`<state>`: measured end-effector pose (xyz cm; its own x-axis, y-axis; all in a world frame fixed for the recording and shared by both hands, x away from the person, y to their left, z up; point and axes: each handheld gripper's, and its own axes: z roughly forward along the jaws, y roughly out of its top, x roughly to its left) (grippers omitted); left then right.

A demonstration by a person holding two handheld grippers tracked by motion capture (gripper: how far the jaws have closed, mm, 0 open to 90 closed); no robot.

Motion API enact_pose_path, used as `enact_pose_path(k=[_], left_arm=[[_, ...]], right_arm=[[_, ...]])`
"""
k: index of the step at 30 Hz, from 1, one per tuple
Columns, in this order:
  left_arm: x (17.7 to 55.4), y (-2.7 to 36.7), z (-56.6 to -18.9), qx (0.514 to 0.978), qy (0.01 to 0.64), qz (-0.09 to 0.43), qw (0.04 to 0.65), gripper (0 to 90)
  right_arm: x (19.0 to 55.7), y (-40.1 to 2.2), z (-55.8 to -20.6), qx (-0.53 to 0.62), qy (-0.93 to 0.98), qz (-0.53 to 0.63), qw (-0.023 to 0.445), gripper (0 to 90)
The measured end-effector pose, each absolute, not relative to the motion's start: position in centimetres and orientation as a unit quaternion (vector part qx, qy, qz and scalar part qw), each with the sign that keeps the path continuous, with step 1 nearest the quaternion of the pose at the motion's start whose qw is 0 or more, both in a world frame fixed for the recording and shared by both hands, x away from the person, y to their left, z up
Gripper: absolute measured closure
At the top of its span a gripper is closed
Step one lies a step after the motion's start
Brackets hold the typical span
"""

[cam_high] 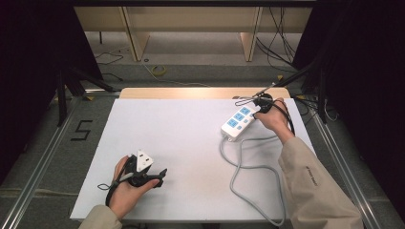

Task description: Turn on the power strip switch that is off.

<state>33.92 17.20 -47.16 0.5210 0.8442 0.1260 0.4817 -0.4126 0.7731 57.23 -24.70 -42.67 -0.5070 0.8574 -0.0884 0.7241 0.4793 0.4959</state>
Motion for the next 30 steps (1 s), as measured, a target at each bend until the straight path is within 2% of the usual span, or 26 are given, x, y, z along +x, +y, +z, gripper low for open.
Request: enact_pose_path(k=[30], left_arm=[[33.9,17.3,-47.2,0.8,0.415,0.26,0.348,17.8]], right_arm=[[58.7,-23.9,-42.5,0.468,0.843,0.202,0.171,90.0]])
